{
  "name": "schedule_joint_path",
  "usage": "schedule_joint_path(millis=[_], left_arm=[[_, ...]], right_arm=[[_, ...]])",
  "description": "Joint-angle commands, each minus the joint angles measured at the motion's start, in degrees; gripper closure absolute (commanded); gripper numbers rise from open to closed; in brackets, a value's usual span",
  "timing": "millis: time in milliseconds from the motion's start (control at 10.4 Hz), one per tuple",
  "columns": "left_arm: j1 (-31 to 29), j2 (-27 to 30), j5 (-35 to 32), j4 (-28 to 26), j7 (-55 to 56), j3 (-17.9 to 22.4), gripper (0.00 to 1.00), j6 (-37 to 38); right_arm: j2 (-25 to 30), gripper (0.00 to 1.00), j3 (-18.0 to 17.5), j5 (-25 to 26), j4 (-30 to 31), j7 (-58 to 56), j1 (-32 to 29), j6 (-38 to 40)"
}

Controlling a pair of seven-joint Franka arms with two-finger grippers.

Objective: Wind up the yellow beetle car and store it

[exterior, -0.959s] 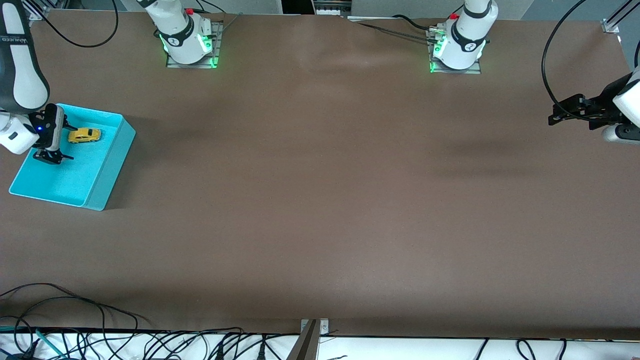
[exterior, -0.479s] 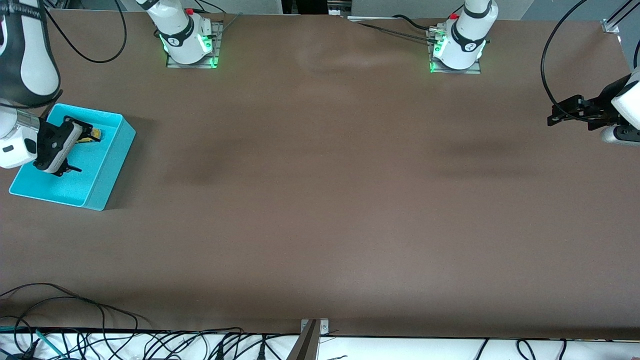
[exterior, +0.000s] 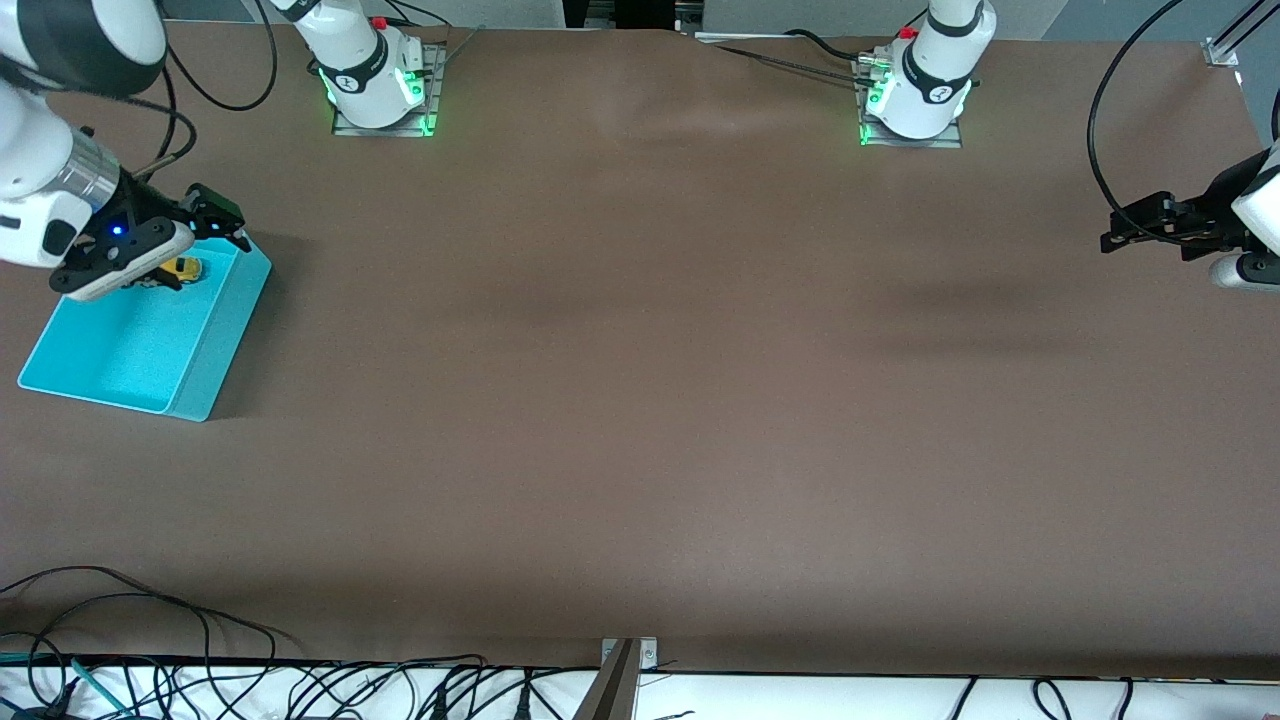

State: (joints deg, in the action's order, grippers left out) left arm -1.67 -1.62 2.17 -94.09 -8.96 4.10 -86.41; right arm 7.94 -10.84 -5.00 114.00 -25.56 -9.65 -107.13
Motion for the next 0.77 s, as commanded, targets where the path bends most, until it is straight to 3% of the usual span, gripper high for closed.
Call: schedule_joint_path(millis=[0,192,384,479,671], left_arm=[[0.79,-1.01,-0.15,2.24,0.86,-0.58,0.00,1.06],[1.67,-1.01,-0.15,3.29,0.87,-0.58,0.00,1.06],[5.52,-1.45,-1.98,5.21,0.96,-1.19,0.00,1.06],[7.98,-1.63,-3.39,5.49,3.31,-1.37,0.00,1.06],[11.94,-1.63,-4.81,6.19,9.73,-1.46,0.00,1.15]], right_arm=[[3.40,0.00,0.12,-0.80,0.10,8.32,2.52,0.25],[-0.97,0.00,1.43,-0.18,-7.69,16.56,5.59,3.04],[-9.05,0.00,5.90,-0.01,-20.43,18.17,9.10,10.59],[-9.96,0.00,8.10,1.12,-22.23,19.92,11.12,10.97],[-9.97,0.00,9.00,3.15,-22.33,21.95,12.64,10.63]])
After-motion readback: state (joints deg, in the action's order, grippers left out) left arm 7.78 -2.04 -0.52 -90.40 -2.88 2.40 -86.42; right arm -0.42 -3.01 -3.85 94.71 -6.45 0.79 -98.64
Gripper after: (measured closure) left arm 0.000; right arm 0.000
